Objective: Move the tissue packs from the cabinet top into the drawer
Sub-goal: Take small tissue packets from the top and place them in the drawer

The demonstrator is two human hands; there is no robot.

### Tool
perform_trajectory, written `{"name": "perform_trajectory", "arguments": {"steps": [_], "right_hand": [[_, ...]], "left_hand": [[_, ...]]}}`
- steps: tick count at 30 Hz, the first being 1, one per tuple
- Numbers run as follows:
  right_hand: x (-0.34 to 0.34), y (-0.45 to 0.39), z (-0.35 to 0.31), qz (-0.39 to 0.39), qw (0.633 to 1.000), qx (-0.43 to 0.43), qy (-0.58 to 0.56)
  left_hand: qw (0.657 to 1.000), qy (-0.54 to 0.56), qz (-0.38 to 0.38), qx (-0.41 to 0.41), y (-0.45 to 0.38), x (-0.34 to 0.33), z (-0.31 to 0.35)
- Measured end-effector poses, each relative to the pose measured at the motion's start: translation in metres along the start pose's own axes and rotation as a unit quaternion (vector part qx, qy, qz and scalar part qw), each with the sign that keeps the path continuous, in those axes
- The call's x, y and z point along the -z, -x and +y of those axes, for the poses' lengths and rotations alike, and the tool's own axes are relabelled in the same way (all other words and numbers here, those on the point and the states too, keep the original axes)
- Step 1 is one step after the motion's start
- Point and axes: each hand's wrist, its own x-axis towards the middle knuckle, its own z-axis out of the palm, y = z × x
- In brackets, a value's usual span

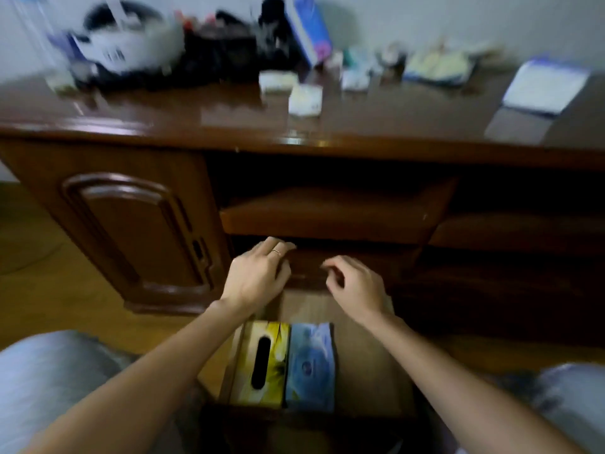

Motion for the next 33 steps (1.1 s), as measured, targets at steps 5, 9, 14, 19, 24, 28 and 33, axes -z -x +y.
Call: {"name": "perform_trajectory", "arguments": {"steps": [5,9,14,19,24,28,33], "right_hand": [[0.108,-0.088,-0.041,0.214,0.966,0.133,0.063],[0.151,-0.158,-0.052,0.163,0.973,0.091,0.136],[0.161,-0.207,-0.038,0.039,0.983,-0.010,0.179],[0.167,-0.249,-0.025,0.036,0.987,-0.016,0.159],[0.155,-0.315,-0.011,0.011,0.991,-0.032,0.129],[0.130,-0.366,-0.008,-0.086,0.982,-0.070,0.152],[0.113,-0.378,0.000,-0.070,0.991,-0.021,0.117]], "left_hand": [[0.971,-0.026,0.224,-0.081,-0.103,0.093,0.018],[0.977,-0.013,0.212,-0.019,-0.173,0.120,0.017],[0.996,-0.010,0.029,0.078,-0.239,0.106,0.001],[0.978,-0.037,-0.131,0.157,-0.294,0.086,-0.018],[0.985,-0.080,-0.074,0.135,-0.308,0.065,-0.038],[0.982,-0.132,-0.029,0.133,-0.319,0.061,-0.043],[0.983,-0.036,-0.072,0.164,-0.327,0.053,-0.051]]}}
